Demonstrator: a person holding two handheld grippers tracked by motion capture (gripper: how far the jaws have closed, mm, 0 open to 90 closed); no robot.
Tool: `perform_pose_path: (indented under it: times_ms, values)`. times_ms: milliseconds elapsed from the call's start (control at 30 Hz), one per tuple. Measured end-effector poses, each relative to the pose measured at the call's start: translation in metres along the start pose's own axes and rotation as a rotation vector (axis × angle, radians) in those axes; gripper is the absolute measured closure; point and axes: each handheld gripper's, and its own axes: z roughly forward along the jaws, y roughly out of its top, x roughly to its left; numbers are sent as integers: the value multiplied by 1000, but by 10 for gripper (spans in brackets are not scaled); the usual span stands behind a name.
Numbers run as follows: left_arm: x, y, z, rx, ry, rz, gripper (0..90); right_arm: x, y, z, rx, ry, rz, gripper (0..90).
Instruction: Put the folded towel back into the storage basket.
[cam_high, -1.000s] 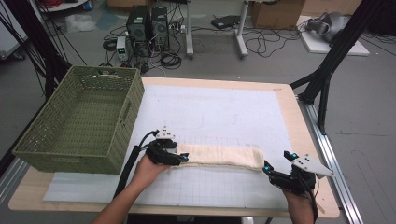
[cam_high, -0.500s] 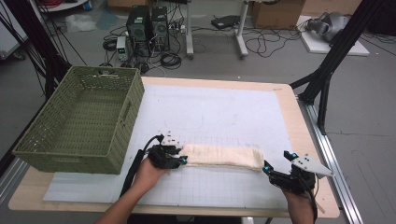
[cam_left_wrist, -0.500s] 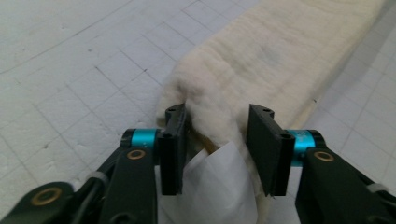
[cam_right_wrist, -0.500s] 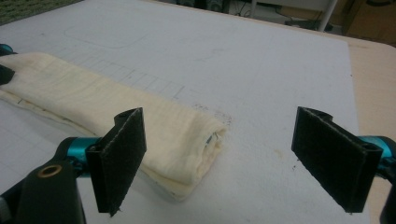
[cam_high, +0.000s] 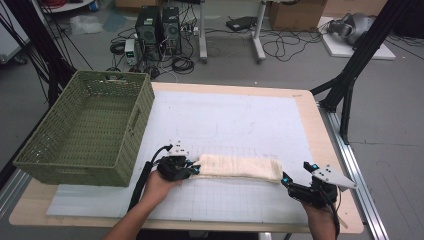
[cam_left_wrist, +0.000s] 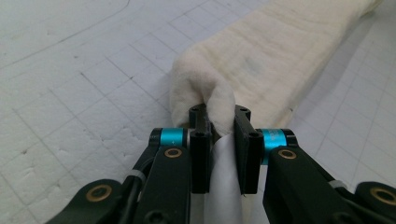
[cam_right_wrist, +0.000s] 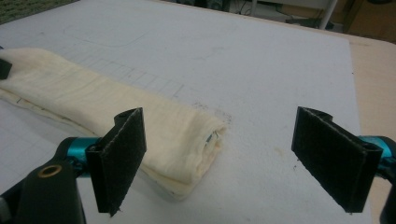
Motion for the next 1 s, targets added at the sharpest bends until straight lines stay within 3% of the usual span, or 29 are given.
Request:
perform_pose_path:
  times_ms: [133, 233, 367, 600, 867, 1000]
  values:
    - [0, 1, -4, -28, -10, -8, 791, 0, 0, 0, -1, 0, 3, 167]
    - [0, 3, -13, -90, -32, -20, 791, -1, 1, -1, -8, -18, 5, 167]
    - [2, 3, -20, -130, -36, -24, 791, -3, 1, 0, -13, -40, 19, 167]
    - [0, 3, -26, -160, -47, -17, 791, -1, 1, 12, 33, -11, 52, 167]
    - [-5, 2, -31, -173, -24, 35, 791, 4, 2, 32, 93, 12, 42, 202]
    - [-6, 1, -32, -178, -19, 42, 790, 5, 1, 38, 119, 30, 45, 233]
